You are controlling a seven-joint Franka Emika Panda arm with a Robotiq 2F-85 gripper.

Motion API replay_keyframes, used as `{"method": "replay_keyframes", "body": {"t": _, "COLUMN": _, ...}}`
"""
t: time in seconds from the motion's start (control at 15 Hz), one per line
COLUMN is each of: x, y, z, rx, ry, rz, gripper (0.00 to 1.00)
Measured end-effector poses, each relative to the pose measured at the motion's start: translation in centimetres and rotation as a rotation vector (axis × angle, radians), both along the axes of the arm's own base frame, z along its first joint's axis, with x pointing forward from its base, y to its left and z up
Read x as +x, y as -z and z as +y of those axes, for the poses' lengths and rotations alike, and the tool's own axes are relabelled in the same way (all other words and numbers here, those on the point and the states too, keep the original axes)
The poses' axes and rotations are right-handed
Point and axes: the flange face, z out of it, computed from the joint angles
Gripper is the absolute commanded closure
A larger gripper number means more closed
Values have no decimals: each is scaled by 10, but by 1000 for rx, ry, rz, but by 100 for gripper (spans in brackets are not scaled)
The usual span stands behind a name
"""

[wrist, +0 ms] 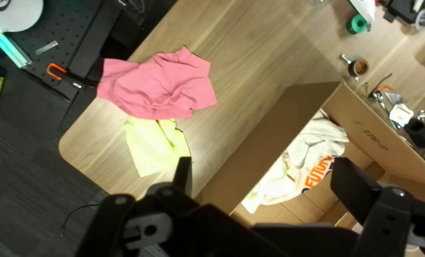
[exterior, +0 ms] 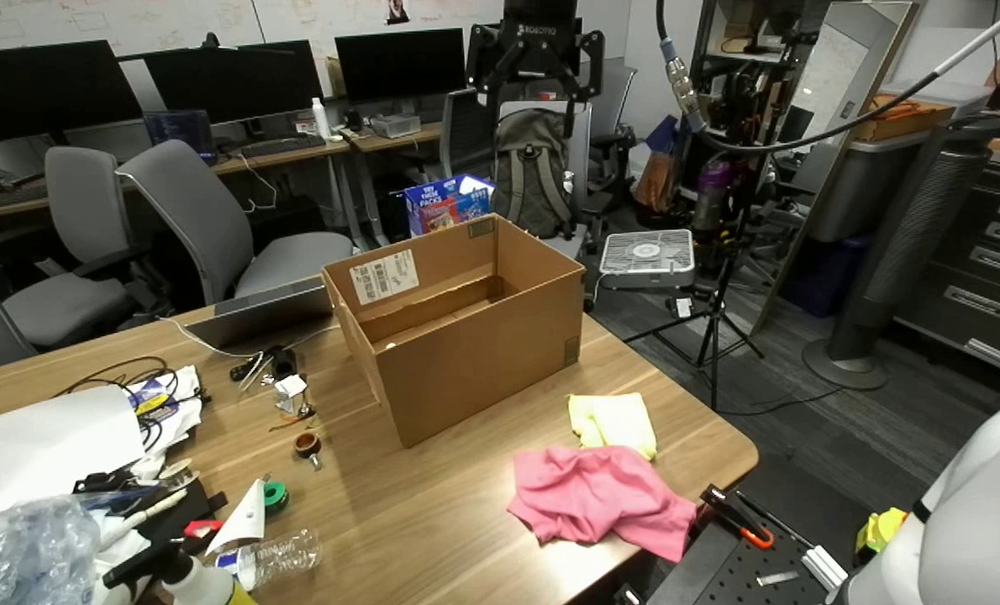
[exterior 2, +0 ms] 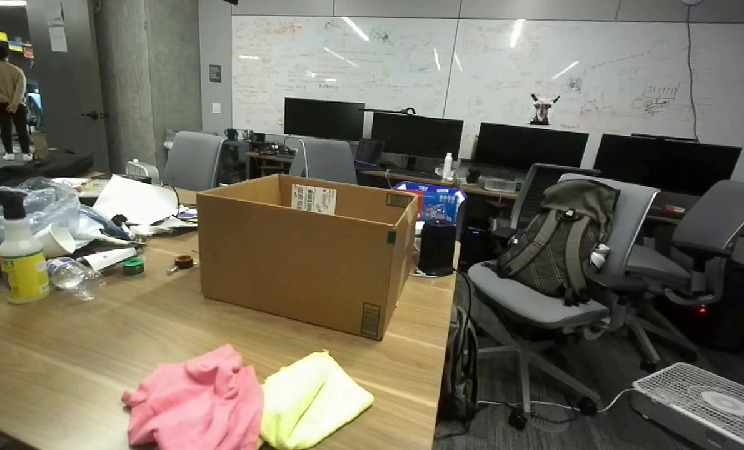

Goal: Pick up the clothes from the table and put them in the box

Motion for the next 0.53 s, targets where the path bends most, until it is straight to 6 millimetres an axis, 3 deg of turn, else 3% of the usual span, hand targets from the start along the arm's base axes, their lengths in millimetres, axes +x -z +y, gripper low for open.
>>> {"method": "replay_keyframes", "body": {"t": 0.53, "x": -54, "y": 2, "z": -19, "rx": 1, "ry": -100, "rz": 8, "gripper": 0}}
